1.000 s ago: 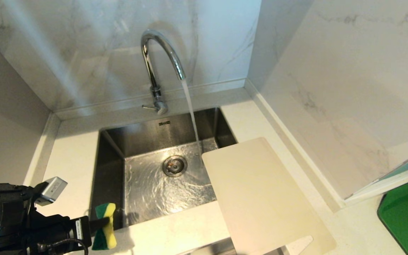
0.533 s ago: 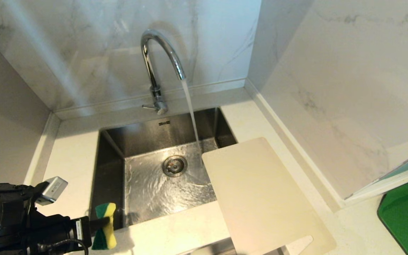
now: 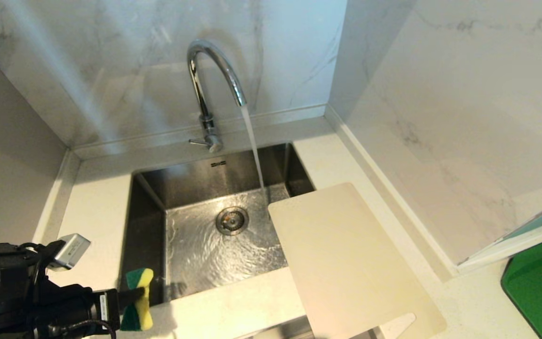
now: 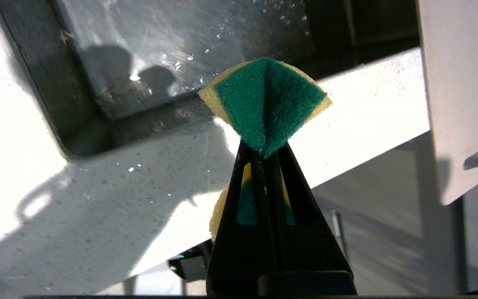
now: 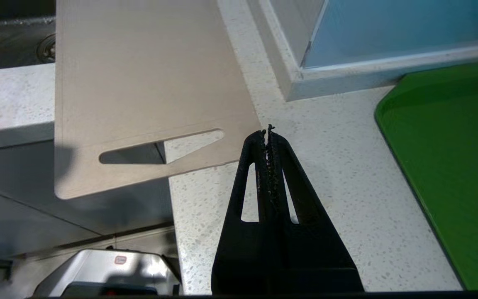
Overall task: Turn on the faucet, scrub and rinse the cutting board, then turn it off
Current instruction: Put down the cleaning cloth
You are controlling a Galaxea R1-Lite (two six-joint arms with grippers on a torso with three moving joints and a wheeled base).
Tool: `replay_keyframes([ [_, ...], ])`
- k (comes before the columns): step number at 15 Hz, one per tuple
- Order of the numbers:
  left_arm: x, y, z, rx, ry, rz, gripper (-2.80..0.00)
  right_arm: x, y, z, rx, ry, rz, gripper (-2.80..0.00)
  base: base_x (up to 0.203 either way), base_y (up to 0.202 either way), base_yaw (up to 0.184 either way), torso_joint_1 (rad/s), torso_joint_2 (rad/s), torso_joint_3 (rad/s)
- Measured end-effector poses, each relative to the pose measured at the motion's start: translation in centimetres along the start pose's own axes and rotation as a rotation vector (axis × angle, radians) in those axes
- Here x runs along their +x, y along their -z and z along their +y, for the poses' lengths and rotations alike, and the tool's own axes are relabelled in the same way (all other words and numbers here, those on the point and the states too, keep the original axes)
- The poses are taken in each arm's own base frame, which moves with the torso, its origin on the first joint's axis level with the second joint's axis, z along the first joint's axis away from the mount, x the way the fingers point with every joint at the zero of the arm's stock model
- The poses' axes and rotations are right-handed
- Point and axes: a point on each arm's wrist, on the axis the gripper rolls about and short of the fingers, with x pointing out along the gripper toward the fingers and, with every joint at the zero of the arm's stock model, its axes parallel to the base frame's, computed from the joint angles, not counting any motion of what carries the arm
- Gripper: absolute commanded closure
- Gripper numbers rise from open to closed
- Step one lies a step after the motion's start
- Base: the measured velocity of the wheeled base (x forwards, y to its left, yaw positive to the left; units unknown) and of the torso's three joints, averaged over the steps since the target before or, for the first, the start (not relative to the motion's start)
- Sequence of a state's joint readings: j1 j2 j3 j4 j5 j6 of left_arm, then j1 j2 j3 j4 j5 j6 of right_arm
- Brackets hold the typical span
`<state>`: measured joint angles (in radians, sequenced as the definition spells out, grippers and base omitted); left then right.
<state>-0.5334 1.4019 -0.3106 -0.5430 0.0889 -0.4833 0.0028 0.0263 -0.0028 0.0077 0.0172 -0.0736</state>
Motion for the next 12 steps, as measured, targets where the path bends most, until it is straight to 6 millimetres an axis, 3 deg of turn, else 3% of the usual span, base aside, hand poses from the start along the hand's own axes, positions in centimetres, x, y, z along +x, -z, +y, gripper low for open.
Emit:
replay_keyframes([
  [7,0.1,0.5,0.4,0.146,-0.111,0.109,0.00,-0.2,0.1,0.0,0.027,0.003,-0.025,0.00,0.000,0.000,0.000,0.000,0.00,0.000],
  [12,-0.1,0.3,1.5,0.263,-0.360,0.248,0.00,-0.2,0.1,0.0,0.049,0.004,-0.028,0.00,0.000,0.000,0.000,0.000,0.00,0.000],
])
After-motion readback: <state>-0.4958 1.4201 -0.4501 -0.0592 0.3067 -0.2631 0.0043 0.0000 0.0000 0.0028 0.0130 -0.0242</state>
